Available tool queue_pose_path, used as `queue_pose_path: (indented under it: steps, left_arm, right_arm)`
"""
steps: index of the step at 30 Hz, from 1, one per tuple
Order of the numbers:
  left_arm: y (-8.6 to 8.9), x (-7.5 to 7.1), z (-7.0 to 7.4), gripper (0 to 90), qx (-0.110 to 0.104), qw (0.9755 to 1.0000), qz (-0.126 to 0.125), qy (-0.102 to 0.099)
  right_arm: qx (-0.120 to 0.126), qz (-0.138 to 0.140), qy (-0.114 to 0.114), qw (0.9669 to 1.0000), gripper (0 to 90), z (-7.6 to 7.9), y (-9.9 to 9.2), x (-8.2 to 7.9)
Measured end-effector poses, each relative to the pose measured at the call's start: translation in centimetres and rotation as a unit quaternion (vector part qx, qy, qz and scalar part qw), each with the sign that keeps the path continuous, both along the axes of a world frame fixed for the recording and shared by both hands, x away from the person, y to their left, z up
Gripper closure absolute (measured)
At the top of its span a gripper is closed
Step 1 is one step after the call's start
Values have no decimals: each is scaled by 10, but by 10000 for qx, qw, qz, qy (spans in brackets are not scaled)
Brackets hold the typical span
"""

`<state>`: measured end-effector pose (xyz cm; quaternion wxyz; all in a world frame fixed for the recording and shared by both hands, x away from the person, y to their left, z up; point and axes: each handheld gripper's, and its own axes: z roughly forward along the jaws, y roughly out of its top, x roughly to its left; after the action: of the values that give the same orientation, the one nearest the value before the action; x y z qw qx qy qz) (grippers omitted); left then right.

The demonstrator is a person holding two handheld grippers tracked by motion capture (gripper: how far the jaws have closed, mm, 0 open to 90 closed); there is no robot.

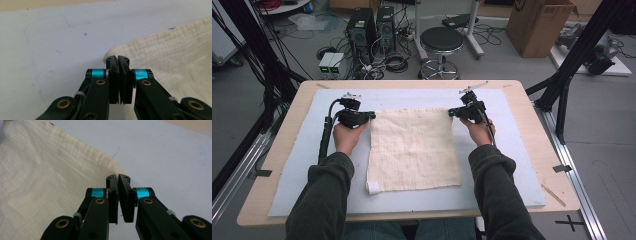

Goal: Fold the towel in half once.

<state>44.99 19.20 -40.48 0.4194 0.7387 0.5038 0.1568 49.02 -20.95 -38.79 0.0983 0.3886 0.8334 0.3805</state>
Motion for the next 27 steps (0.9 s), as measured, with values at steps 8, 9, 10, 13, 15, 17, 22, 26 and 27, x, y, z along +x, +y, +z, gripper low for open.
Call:
queue_pose_path:
  steps: [8,9,10,13,15,17,22,26,27]
  left_arm:
    - [-3,-10,9,871,69,9996,-201,-166]
    - [-1,-13,10,871,25,9996,-205,-215]
    - [1,-16,10,871,-38,9995,-196,-242]
    - [8,-24,9,871,-312,9989,-221,-270]
    - [12,-30,7,871,-424,9983,-259,-304]
    - [14,-35,7,871,-373,9983,-331,-306]
    - [15,-49,9,871,-423,9971,-496,-400]
    - [16,-62,7,871,-435,9961,-617,-453]
    - [15,-67,7,871,-330,9961,-690,-436]
  right_arm:
    - [283,131,70,9995,861,-3,-8,-9]
    - [283,131,70,9995,861,-3,-8,-9]
    - [351,248,12,9991,861,-1,-10,-13]
    - [370,361,-3,9987,860,1,-11,-16]
    - [425,449,-59,9981,860,2,-12,-21]
    - [497,523,-33,9974,861,2,-13,-26]
    - [512,687,-66,9963,861,4,-16,-40]
    - [583,793,-174,9950,861,7,-16,-50]
    - [557,833,-201,9948,861,7,-16,-53]
